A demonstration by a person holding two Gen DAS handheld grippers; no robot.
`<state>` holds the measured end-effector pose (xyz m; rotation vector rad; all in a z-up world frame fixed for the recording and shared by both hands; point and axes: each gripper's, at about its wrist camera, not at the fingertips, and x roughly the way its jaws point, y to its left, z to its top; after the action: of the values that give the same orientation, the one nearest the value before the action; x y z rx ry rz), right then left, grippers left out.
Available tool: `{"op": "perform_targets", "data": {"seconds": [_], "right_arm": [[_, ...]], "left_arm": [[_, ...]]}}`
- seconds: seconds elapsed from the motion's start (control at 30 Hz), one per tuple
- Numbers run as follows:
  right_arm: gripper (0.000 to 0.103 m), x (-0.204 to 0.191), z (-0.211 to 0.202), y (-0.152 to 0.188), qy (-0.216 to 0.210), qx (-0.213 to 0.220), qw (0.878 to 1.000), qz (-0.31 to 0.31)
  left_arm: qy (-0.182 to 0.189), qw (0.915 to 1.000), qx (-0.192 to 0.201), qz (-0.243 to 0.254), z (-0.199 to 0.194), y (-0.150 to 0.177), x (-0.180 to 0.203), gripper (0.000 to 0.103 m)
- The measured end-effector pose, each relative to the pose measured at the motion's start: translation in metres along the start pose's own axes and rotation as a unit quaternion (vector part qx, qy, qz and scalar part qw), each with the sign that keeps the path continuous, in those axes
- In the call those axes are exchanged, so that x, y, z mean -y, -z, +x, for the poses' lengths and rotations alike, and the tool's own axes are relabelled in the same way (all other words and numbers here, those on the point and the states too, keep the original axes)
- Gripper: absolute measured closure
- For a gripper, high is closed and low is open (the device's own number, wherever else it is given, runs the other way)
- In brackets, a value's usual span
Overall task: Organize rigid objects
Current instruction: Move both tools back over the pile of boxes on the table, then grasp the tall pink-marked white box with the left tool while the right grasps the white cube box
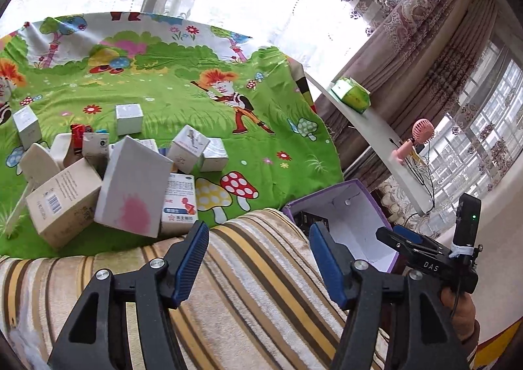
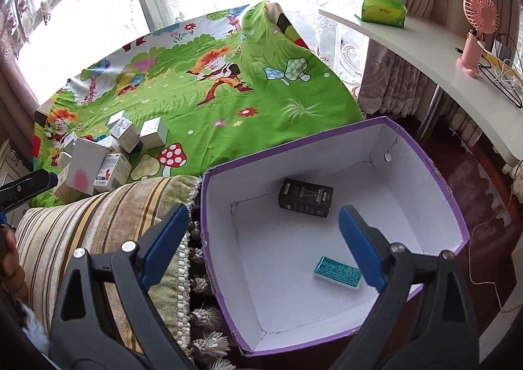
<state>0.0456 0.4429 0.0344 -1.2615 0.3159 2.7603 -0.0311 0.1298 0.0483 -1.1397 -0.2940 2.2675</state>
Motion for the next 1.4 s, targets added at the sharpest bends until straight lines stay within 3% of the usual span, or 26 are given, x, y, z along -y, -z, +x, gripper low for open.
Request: {"op": "perform_targets", "data": {"seconds": [0.23,0.47,0.6,0.97,1.33,1.4], "right_arm": [[0.009,-0.04,0.003,-0.003,-0.073,0.0,0.997,-0.018],[0.009,-0.073,0.022,-0.004,-0.098,-0.028,0.994,-0.041],[0.009,-0.083,0.032,-0.009,-0.105,-0.041,0.993,-0.041],[0.009,-0.113,0.058,-0.034,-0.11,-0.055,0.991,-0.062],[0.009,-0.136,0.08,-0.051,-0.116,-0.066,0.989,-0.068],[0.009,-0.138,0.085,-0.053,-0.116,-0.07,0.989,-0.065]], "left_arm": [[-0.057,0.997,0.008,-0.051,-0.021,0.003,-0.057,0.038],[-0.045,0.9927,-0.019,-0.11,-0.013,0.001,-0.097,0.038],[-0.023,0.9885,-0.054,-0.14,0.004,-0.002,-0.114,0.038],[-0.013,0.9824,-0.123,-0.14,0.05,-0.019,-0.141,0.038],[0.005,0.9853,-0.139,-0.099,0.063,-0.028,-0.136,0.038],[0.012,0.9852,-0.141,-0.096,0.064,-0.028,-0.136,0.043]]}}
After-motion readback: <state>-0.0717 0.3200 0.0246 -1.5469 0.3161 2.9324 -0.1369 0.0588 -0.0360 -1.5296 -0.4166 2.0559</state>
